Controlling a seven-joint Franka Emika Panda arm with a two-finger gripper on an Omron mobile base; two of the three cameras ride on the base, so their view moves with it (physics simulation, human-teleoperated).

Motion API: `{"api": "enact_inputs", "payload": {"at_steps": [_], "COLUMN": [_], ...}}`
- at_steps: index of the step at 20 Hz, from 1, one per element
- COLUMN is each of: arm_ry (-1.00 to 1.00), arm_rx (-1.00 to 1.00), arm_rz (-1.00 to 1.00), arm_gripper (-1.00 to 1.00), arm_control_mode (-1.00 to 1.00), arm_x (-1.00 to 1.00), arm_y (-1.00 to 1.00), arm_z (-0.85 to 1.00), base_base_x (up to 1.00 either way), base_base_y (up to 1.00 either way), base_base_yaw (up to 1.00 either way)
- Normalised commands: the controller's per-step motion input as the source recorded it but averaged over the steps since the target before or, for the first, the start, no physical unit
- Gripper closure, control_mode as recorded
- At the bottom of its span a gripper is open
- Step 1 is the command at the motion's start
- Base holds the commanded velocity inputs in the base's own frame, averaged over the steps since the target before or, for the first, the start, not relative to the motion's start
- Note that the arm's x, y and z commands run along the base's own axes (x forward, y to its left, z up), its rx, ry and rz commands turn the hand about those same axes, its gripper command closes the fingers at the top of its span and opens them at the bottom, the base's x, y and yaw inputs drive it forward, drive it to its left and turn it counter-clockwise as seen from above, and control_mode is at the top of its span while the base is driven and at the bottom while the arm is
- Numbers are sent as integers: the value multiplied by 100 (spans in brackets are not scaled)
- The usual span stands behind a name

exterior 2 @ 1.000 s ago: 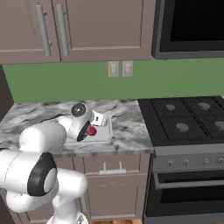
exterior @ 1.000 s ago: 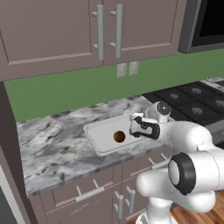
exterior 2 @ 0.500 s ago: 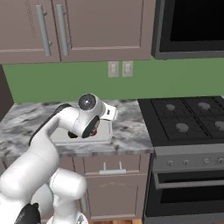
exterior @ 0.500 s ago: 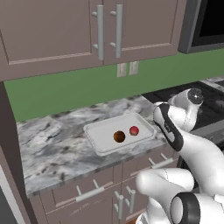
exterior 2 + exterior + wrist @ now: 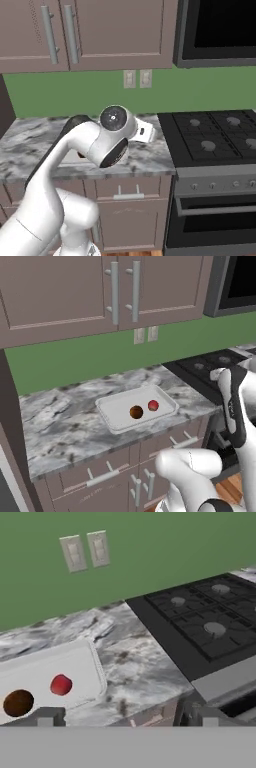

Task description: Pick the apple and orange from the fridge and place them inside the tupperware on the counter.

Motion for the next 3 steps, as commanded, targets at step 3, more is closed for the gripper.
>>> {"api": "enact_inputs", "payload": {"at_steps": [3], "arm_ry": [0], "arm_rx": [0], "arm_rz": [0], "arm_gripper": [-100], "arm_control_mode": [-100], "arm_x": [-87], "arm_y": [-67], "arm_z": [55], "base_base_x": [0], "base_base_y": [0], "base_base_yaw": [0]}}
